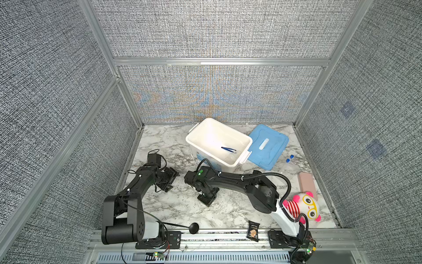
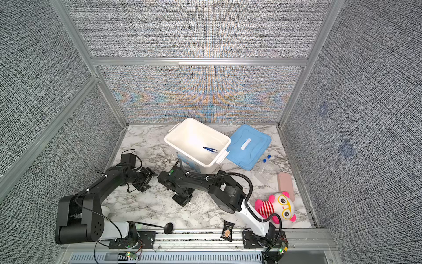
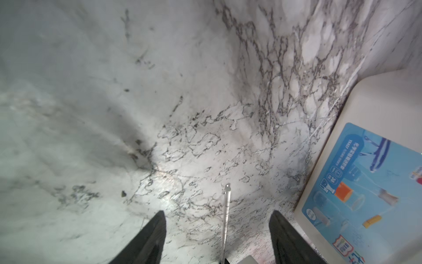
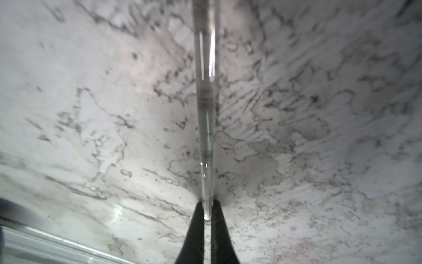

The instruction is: Organize the chemistry lab equipment

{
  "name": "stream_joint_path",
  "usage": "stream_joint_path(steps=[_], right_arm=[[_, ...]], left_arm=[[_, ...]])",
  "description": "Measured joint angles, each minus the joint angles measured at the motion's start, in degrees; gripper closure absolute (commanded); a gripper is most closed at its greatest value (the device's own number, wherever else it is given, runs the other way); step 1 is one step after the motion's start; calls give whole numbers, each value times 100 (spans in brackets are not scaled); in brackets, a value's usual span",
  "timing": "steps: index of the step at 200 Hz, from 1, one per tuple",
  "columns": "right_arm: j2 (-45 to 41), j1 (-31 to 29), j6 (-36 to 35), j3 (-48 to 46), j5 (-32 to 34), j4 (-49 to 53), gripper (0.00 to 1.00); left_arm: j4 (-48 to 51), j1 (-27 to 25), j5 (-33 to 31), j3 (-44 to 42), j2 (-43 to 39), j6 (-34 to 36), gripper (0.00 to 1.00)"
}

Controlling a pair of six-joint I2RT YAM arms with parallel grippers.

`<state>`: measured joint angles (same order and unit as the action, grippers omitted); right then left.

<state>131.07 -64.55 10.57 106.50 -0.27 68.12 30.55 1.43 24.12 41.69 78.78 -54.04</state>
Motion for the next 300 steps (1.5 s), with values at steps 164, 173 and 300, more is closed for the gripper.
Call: stream_joint_path(steps=[164,173,300], right_arm=[[-201,-120,-96,-758,435,0,84],[-234,-120,-59,-785,446,-26,83],[-470,-103,37,-841,424,-772,80]], left_arm=[[-11,223,-61,-79,-273,-55,26],[-2,227,-63,-79,-289,-44,26],[9,282,-127,-105,-337,-33,26]])
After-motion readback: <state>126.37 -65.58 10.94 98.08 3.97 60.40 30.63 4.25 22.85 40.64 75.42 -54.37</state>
